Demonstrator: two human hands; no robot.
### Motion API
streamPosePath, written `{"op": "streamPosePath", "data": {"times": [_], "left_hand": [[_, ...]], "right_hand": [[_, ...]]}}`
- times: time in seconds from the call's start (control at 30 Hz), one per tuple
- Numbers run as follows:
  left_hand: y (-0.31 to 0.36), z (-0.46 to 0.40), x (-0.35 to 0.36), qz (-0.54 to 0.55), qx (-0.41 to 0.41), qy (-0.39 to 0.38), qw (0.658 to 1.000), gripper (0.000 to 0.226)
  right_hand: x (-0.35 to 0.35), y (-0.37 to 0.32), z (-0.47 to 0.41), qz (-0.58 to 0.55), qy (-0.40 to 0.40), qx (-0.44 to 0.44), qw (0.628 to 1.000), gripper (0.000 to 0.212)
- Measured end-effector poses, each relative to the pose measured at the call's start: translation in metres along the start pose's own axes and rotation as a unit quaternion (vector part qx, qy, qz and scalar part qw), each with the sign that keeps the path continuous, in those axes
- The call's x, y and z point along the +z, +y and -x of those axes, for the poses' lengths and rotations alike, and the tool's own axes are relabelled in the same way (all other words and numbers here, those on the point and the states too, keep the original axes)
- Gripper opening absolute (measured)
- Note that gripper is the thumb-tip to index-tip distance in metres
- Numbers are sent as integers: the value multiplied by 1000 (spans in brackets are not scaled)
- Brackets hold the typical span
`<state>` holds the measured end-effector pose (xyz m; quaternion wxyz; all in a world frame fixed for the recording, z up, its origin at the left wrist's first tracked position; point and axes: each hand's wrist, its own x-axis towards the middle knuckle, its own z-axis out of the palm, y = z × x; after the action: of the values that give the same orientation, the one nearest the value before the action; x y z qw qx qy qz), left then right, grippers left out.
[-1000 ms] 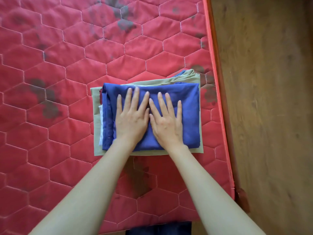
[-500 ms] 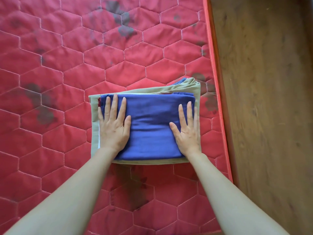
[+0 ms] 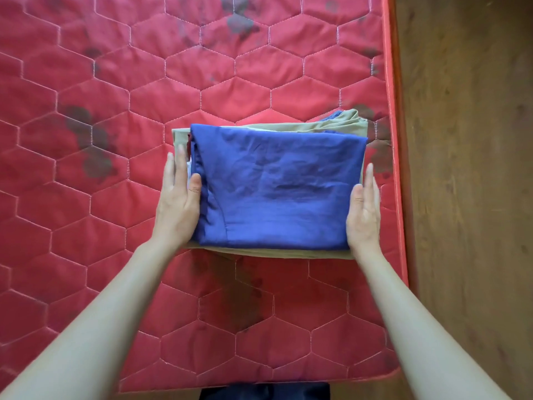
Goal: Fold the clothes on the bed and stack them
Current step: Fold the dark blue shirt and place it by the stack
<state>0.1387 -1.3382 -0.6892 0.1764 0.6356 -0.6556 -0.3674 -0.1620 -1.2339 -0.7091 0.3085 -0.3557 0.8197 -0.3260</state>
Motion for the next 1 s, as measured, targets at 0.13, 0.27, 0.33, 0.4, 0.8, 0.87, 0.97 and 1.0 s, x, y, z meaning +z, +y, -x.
{"op": "streamPosePath", "data": {"times": [0.13,0.27,0.33,0.4,0.8,0.87,0.97,1.0], "left_hand": [[-21,-8,-1,14,-77,-22,997,48],[-41,-13,0,82,-102,-37,991,53],[-43,-15,2,205,-97,-51,973,66],[-46,-14,2,291,-80,-86,949,75],[-37,6,-4,196,-19,-123,973,60],[-34,4,-3,178,0,-120,977,61],[-28,1,-3,182,26,-118,976,74],[-26,0,-3,186,29,-115,975,77]], "right_hand": [[-6,13,0,-12,-28,35,999,46],[-9,19,-10,-3,-58,24,998,55],[-8,18,-14,-29,-66,24,997,59],[-7,17,-13,-72,-67,18,995,61],[-14,26,3,-91,-109,-51,989,88],[-11,25,1,-75,-100,-54,991,78],[-10,22,-5,-61,-99,-52,992,65],[-10,21,-6,-63,-99,-50,992,65]]}}
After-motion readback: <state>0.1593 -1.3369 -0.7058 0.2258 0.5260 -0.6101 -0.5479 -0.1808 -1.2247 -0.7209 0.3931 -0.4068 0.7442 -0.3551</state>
